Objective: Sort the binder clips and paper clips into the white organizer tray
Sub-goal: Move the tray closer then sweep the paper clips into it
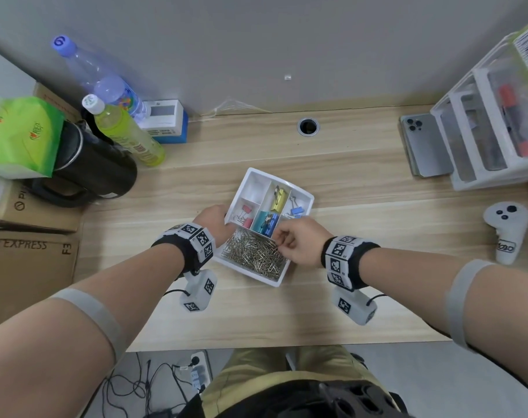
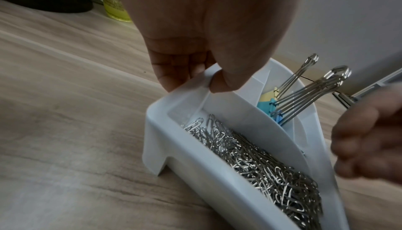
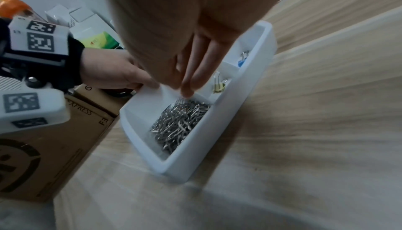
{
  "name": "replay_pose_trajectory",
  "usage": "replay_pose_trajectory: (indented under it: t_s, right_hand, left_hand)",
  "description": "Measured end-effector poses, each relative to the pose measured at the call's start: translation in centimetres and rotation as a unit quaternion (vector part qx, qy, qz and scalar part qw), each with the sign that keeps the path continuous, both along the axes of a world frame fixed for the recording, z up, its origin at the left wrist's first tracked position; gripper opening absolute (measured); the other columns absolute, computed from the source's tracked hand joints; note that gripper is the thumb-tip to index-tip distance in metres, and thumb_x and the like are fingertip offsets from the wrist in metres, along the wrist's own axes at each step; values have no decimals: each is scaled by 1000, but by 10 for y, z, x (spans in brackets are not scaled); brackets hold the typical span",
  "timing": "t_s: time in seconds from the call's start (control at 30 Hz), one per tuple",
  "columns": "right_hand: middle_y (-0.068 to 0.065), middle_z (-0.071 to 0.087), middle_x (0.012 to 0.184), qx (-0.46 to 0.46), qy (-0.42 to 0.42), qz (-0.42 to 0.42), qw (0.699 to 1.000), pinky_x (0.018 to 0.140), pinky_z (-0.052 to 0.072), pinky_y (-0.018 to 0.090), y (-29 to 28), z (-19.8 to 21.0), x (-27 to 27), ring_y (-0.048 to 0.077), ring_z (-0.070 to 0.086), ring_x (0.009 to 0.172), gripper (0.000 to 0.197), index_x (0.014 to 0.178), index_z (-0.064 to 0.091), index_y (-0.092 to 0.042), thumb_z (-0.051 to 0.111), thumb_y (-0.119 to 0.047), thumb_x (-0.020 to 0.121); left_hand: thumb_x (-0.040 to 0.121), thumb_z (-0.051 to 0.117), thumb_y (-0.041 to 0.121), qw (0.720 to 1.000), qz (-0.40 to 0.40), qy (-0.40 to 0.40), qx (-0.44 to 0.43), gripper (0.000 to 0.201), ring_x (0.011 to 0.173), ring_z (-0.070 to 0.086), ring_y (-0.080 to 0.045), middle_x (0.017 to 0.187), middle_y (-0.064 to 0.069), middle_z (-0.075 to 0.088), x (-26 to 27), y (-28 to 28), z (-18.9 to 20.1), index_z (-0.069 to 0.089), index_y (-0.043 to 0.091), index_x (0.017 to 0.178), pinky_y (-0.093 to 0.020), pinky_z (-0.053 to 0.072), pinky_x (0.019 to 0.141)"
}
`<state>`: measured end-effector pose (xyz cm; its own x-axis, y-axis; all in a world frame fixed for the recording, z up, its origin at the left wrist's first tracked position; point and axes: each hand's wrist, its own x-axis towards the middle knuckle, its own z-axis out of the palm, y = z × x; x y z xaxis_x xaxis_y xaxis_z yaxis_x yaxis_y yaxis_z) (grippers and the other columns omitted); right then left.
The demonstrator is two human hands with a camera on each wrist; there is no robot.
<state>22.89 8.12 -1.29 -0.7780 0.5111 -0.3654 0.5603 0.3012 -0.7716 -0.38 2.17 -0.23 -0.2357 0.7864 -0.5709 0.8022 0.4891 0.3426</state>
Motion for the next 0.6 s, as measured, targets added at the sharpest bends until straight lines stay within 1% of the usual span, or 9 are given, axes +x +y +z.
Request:
replay_pose_trajectory:
  t_s: [0.07, 0.17, 0.2, 0.27, 0.33, 0.37, 0.43, 0.5, 0.6]
  right_hand:
    - [-14, 63, 87, 79, 1, -59, 995, 73, 57, 32, 15, 5, 1, 5, 62, 72, 15, 99, 65, -25, 63, -18, 86]
    - [-7, 58, 109, 121, -46, -154, 980, 80, 52, 33, 46, 5, 12, 12, 61, 85, 27, 115, 60, -22, 60, -18, 89]
    - [-4, 56, 117, 131, -73, -161, 975, 84, 52, 35, 57, 2, 17, 16, 62, 91, 31, 121, 58, -20, 59, -19, 90]
    - [0, 54, 124, 144, -118, -148, 971, 87, 51, 38, 73, -5, 25, 21, 61, 99, 36, 127, 56, -18, 57, -25, 92]
    - [0, 55, 121, 144, -142, -109, 973, 89, 50, 37, 82, -10, 26, 20, 60, 102, 37, 127, 58, -19, 57, -31, 92]
    - [0, 57, 117, 141, -144, -85, 976, 88, 50, 37, 84, -10, 24, 20, 59, 101, 35, 125, 60, -20, 57, -31, 92]
    - [1, 59, 103, 145, -143, -52, 978, 79, 48, 35, 85, -11, 18, 21, 59, 93, 25, 115, 64, -23, 56, -29, 92]
    - [1, 60, 93, 150, -143, -56, 977, 73, 46, 32, 84, -12, 13, 23, 59, 86, 17, 104, 66, -23, 54, -25, 93]
    - [6, 66, 91, 158, -179, -70, 969, 72, 51, 34, 84, -10, 11, 28, 61, 83, 17, 98, 65, -15, 51, -23, 94]
  left_hand:
    - [88, 54, 19, 1000, 0, -9, 7, 23, 77, 61, -24, 90, -4, 67, 0, 0, 1, 67, 18, 106, -28, 44, 65]
    - [89, 57, 20, 999, 20, -32, 23, 16, 72, 64, -26, 81, -4, 69, 1, 0, 4, 68, 22, 100, -33, 49, 62]
    - [89, 58, 21, 999, 27, -36, 30, 15, 66, 61, -22, 74, -1, 66, 1, 0, 4, 68, 22, 100, -31, 47, 57]
    - [90, 59, 25, 998, 38, -36, 33, 11, 55, 50, -10, 62, 9, 54, 1, -2, 4, 65, 23, 100, -25, 35, 48]
    - [91, 59, 30, 998, 45, -37, 19, 9, 59, 49, -2, 67, 16, 51, -1, -6, 1, 56, 29, 100, -21, 32, 49]
    - [90, 59, 33, 998, 51, -33, 3, 11, 62, 51, -3, 71, 15, 54, -2, -8, -1, 54, 28, 99, -21, 34, 50]
    - [88, 60, 38, 997, 64, -12, -39, 22, 69, 56, -12, 78, 7, 59, -4, -12, -3, 59, 18, 98, -24, 38, 54]
    - [85, 60, 42, 994, 70, 8, -83, 31, 73, 56, -19, 78, 1, 59, -5, -15, -5, 61, 14, 97, -25, 39, 57]
    - [81, 61, 45, 991, 88, 19, -103, 34, 65, 55, -19, 73, 0, 58, -8, -16, -4, 60, 13, 92, -26, 40, 57]
